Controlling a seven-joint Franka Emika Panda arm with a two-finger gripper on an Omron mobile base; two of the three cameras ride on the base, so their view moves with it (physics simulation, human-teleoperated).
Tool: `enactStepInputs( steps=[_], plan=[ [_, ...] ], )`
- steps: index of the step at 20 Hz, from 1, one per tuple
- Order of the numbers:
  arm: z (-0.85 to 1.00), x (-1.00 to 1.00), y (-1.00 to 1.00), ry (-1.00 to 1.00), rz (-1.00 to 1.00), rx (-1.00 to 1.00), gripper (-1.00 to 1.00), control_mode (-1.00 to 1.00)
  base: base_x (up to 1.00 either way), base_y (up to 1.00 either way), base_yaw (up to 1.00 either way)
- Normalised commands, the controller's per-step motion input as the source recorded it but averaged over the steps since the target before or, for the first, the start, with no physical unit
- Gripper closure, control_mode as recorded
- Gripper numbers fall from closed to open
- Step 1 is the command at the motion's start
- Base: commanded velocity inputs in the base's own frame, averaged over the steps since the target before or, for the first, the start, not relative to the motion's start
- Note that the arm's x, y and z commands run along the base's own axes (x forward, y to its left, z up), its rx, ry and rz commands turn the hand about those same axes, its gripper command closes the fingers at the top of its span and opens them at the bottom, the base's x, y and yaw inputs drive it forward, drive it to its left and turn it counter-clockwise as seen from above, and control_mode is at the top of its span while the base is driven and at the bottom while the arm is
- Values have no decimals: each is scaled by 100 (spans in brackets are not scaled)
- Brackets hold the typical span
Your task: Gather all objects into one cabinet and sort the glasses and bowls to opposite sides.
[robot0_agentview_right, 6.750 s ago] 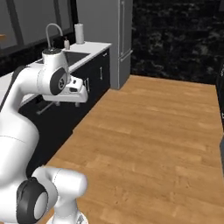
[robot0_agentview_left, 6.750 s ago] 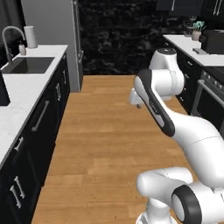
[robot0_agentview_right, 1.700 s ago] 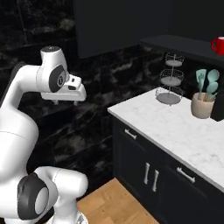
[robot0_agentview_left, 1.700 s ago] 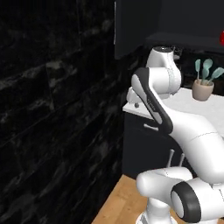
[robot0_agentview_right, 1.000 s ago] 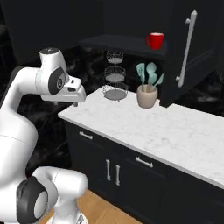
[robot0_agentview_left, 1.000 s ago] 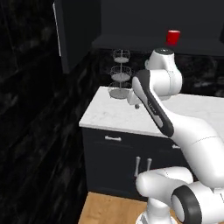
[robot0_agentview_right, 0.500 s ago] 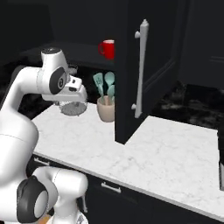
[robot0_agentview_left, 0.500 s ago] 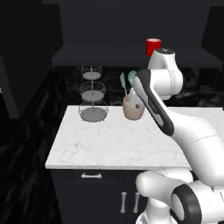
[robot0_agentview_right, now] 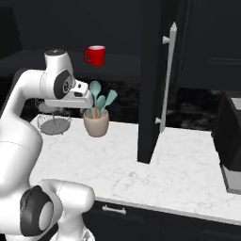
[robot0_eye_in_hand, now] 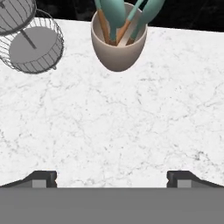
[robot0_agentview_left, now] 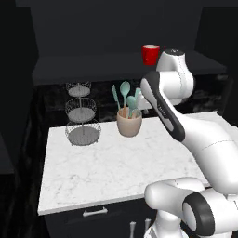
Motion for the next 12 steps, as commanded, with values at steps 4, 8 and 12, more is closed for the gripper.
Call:
enactStepInputs(
  steps=[4,8,12],
  plan=[
    [0,0,0,0,0,0,-100,100,17,46,-41],
    [0,0,0,0,0,0,-100,100,37,22,-33],
    [0,0,0,0,0,0,-100,100,59,2,-9]
  ],
)
